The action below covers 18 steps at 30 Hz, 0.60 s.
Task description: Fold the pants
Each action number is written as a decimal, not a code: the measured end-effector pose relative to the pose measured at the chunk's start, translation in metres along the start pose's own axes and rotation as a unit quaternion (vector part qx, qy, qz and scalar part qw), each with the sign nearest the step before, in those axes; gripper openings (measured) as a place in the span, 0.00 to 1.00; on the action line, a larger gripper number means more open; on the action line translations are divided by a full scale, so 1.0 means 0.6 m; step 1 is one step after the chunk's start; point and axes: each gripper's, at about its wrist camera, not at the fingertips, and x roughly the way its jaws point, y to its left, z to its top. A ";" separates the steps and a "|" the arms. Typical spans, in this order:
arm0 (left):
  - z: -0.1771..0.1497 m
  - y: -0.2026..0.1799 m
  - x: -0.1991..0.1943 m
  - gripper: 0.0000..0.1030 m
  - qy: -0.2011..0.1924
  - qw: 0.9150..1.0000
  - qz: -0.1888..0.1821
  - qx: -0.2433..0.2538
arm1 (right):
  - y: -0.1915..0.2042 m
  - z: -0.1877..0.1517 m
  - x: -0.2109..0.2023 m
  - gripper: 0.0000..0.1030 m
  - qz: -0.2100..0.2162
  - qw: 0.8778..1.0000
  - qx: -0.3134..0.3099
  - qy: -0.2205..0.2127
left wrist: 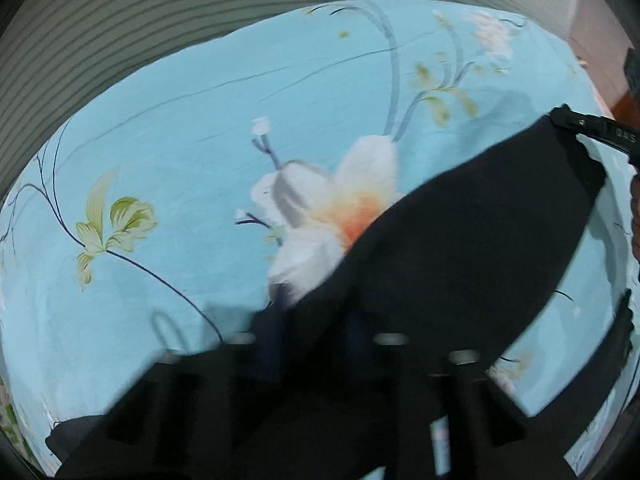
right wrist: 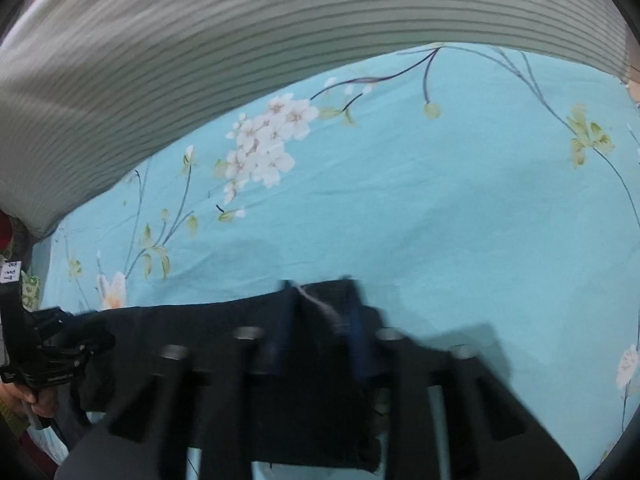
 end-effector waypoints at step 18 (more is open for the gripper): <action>-0.165 -0.083 -0.155 0.05 -0.073 0.996 -0.040 0.011 | -0.024 -0.115 -0.186 0.07 0.070 0.995 -0.047 -0.043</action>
